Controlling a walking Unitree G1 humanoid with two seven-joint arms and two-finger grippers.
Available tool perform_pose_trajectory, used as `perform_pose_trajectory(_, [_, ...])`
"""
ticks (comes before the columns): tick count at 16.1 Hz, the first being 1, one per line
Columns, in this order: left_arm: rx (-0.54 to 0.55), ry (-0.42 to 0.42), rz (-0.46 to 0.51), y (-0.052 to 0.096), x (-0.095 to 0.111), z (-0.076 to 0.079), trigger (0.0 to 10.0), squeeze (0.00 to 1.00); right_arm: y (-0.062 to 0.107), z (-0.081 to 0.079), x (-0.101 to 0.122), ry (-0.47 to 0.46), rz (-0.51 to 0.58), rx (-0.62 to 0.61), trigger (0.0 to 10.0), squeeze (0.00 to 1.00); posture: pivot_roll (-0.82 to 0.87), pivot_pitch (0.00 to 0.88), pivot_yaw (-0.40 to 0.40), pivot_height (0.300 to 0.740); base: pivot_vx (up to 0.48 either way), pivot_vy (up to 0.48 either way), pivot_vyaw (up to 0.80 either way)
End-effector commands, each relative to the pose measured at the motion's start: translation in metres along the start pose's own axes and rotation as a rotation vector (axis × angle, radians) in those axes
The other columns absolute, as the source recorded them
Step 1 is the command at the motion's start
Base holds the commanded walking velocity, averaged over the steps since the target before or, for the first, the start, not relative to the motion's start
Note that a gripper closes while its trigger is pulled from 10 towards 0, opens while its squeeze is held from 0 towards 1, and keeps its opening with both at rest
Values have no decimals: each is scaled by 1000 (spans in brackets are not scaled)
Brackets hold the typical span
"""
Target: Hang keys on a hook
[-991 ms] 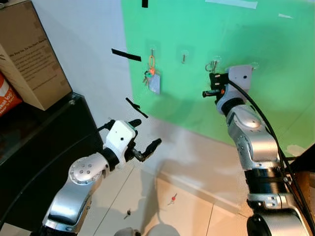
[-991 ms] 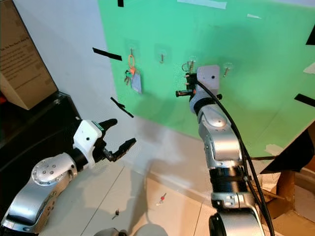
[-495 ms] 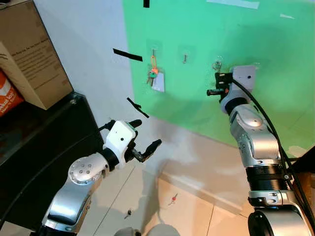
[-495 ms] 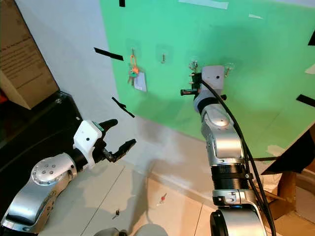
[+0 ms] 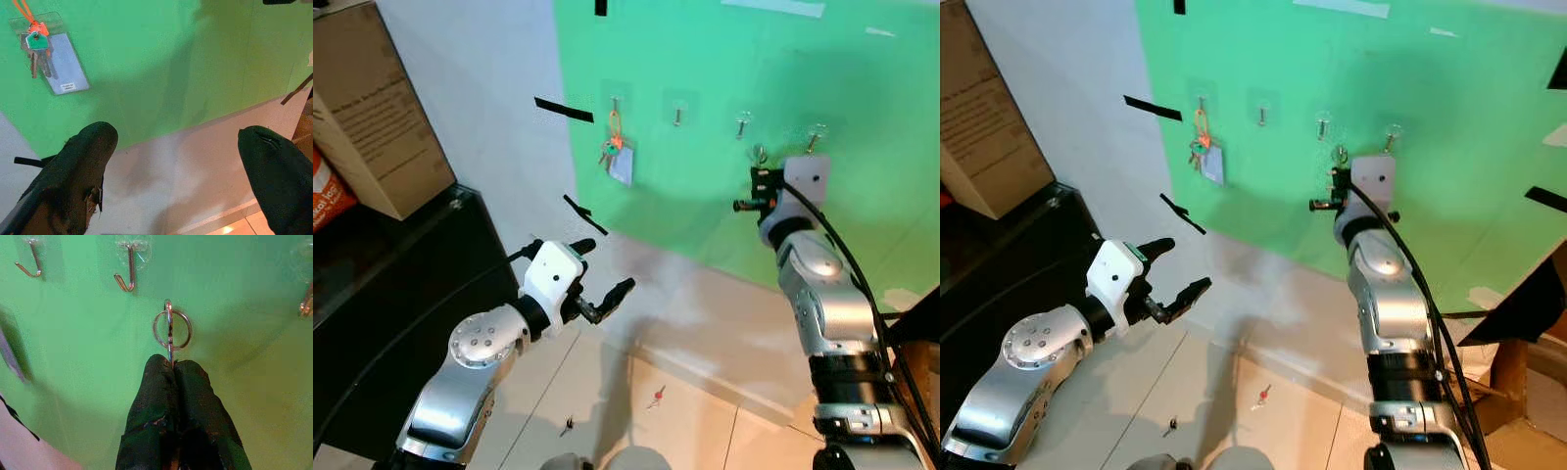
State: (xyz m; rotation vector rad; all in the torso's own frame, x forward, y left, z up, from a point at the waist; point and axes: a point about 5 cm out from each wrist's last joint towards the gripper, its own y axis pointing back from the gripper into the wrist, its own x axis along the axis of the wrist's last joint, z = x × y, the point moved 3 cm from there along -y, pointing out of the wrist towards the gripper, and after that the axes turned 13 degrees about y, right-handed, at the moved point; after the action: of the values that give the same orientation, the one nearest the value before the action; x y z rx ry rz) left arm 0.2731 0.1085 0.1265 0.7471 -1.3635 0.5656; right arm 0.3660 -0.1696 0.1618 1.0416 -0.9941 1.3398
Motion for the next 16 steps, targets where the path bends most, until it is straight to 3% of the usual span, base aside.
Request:
perform_pose_trajectory(1, [-7,-15,8,1,4,1,10000,0,2,0,4,-8,18,-2,10000,0,0,0,45,740,0,0,0])
perform_pose_trajectory(4, [-8,-15,7,0,4,1,10000,0,5,-5,3,-3,16,13,10000,0,-1,0,47,740,0,0,0])
perform_pose_trajectory(10, [-9,-15,9,-1,5,1,10000,0,-1,-23,31,-14,123,136,10000,0,2,0,45,740,0,0,0])
perform_pose_trajectory(16, [-6,-16,11,-1,6,0,10000,0,-16,-15,38,2,138,107,10000,0,11,0,41,740,0,0,0])
